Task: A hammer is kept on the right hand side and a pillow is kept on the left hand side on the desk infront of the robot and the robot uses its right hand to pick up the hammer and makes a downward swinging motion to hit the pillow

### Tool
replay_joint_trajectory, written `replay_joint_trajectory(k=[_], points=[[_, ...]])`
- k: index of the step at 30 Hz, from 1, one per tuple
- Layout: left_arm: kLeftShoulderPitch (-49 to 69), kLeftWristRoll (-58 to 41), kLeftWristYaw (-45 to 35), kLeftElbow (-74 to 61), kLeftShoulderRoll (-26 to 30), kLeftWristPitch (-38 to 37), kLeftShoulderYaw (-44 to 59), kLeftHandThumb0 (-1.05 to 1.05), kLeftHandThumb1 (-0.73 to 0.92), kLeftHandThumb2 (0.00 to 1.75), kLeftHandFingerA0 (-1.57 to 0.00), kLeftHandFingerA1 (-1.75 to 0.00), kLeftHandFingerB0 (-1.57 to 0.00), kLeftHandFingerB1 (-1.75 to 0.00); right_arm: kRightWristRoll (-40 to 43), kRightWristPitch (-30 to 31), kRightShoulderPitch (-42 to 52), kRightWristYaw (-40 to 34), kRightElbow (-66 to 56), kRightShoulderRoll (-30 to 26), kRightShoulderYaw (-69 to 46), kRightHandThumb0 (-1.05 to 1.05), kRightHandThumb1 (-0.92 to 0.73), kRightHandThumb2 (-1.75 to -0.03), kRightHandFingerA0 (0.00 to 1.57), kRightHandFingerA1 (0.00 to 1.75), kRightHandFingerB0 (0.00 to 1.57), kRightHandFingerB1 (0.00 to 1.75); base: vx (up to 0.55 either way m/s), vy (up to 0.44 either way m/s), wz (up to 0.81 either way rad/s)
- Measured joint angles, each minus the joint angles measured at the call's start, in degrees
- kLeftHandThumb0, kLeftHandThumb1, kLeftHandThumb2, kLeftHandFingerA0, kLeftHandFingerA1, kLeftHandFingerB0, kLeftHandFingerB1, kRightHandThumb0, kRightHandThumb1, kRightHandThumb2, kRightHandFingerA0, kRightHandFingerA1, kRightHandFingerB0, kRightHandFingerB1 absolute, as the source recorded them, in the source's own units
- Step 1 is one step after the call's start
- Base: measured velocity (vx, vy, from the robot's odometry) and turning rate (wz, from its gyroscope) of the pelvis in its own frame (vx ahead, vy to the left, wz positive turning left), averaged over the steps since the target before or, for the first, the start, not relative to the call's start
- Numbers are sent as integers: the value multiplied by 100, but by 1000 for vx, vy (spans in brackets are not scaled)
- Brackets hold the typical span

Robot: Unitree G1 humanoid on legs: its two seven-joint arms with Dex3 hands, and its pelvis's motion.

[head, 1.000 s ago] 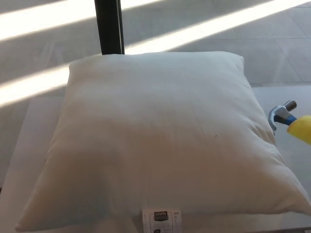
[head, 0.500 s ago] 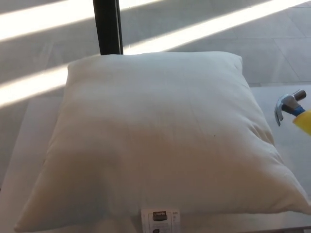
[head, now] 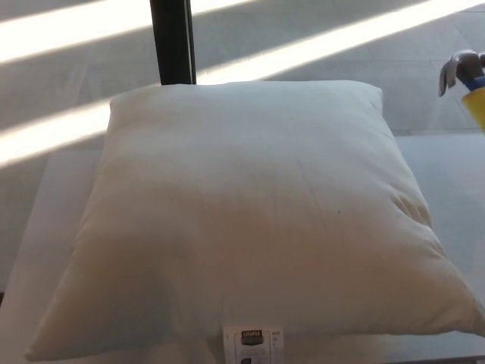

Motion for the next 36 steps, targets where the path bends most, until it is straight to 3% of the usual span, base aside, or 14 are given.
replay_joint_trajectory(k=[1, 4, 5, 6, 8, 12, 15, 17, 20, 25, 26, 32, 35, 36], points=[[7, 0, 0, 0, 0, 0, 3, -58, 64, 59, -81, -65, -69, -48, 84, 105, -22, 37, -95, 74, -62, -26, -82, -88, 98, 175, 57, 175, 0, 0, 0], [20, 1, 1, 0, -4, 0, 2, -59, 63, 60, -85, -68, -73, -50, 239, 347, -70, 83, -245, 266, -167, -29, -86, -85, 100, 175, 55, 175, 0, 0, 0], [27, 2, 1, 1, -4, 0, 2, -58, 63, 59, -82, -66, -71, -50, 313, 461, -81, 106, -300, 360, -215, -30, -75, -105, 98, 175, 61, 175, 0, 0, 0], [30, 2, 1, 1, -4, 0, 2, -58, 64, 59, -80, -64, -71, -50, 380, 567, -88, 133, -341, 438, -254, -34, -78, -93, 100, 175, 62, 175, 0, 0, 0], [34, 2, 1, 1, -5, 0, 2, -58, 63, 59, -82, -65, -73, -51, 476, 756, -91, 176, -414, 585, -295, -35, -76, -93, 103, 175, 62, 175, 0, 0, 0], [34, 3, 2, 1, -6, 0, 0, -59, 64, 59, -81, -64, -73, -51, 678, 1149, -91, 259, -608, 907, -320, -38, -67, -109, 107, 175, 77, 175, 0, 0, 0], [34, 2, 2, 2, -8, 0, 0, -58, 64, 59, -78, -63, -70, -49, 863, 1453, -93, 302, -781, 1228, -375, -38, -64, -107, 106, 175, 81, 170, 0, 0, 0], [32, 2, 2, 2, -8, 0, 0, -57, 63, 59, -80, -63, -71, -50, 980, 1667, -93, 314, -887, 1458, -415, -37, -63, -114, 108, 175, 81, 174, 0, 0, 0], [37, 2, 2, 4, -10, 0, 1, -59, 64, 59, -78, -62, -71, -51, 1116, 1984, -102, 312, -1107, 1792, -479, -41, -69, -102, 107, 175, 77, 175, 0, 0, 0], [62, 2, 2, 5, -13, 0, 1, -59, 64, 59, -78, -61, -71, -50, 1304, 2444, -197, 269, -1519, 2293, -638, -36, -65, -115, 108, 175, 76, 174, 0, 0, 0], [64, 2, 1, 6, -13, 0, 1, -61, 64, 59, -78, -59, -71, -49, 1345, 2583, -280, 237, -1646, 2450, -701, -37, -66, -112, 107, 175, 76, 164, 0, 0, 0], [83, 2, 0, 11, -15, 0, 1, -60, 65, 59, -79, -64, -74, -51, 1667, 3154, -941, 66, -2136, 3115, -1113, -39, -79, -104, 104, 175, 72, 175, 0, 0, 0], [97, 1, -1, 10, -17, 0, 5, -62, 63, 59, -81, -65, -73, -51, 1881, 3424, -1295, -8, -2359, 3180, -1275, -38, -74, -107, 104, 175, 73, 175, 0, 0, 0], [108, 1, -1, 12, -18, 0, 5, -63, 63, 59, -79, -64, -71, -51, 1932, 3490, -1381, -30, -2408, 3189, -1316, -35, -62, -121, 104, 175, 73, 175, 0, 0, 0]])
